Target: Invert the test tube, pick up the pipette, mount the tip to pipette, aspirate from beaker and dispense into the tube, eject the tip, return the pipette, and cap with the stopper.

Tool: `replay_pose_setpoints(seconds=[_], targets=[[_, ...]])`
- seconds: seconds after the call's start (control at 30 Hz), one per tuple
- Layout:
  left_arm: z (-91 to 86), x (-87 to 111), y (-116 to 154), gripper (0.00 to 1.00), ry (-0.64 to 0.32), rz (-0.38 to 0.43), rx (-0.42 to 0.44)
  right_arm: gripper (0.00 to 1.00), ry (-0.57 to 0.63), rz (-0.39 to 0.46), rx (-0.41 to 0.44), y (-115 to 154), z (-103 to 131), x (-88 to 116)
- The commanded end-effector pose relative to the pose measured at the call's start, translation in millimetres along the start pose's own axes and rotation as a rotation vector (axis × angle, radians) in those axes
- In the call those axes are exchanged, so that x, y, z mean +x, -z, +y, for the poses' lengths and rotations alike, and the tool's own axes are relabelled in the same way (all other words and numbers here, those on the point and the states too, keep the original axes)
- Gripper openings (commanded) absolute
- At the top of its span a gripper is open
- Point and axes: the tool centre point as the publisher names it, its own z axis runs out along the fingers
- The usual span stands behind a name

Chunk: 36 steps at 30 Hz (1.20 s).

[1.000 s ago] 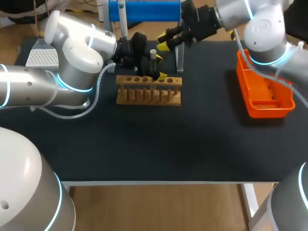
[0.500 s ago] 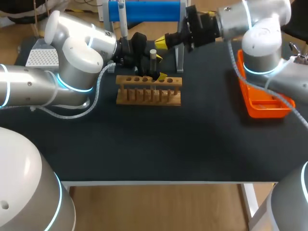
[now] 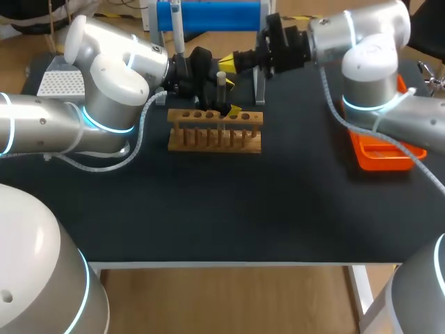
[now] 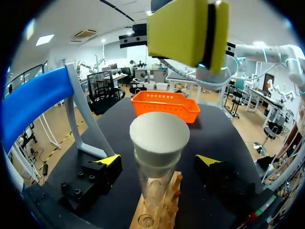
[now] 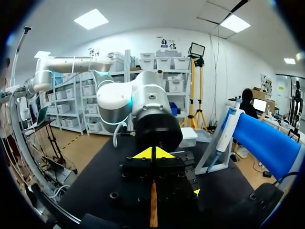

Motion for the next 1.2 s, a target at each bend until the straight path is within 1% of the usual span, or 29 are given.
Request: replay_pose_setpoints(seconds=[0.03,0.87,1.2], targets=[[0.0,-0.9,0,1.00,0.000,0.003,-0.001,0.00,-0.003,0.010,-0.014,-3,-3,-5],[0.0,-0.9,0,1.00,0.000,0.003,-0.001,0.00,-0.061,0.035,-0.054,-10,-20,-9],[0.0,-0.9,0,1.00,0.000,0.003,-0.001,0.00,-0.114,0.050,-0.108,-12,-33,-12]])
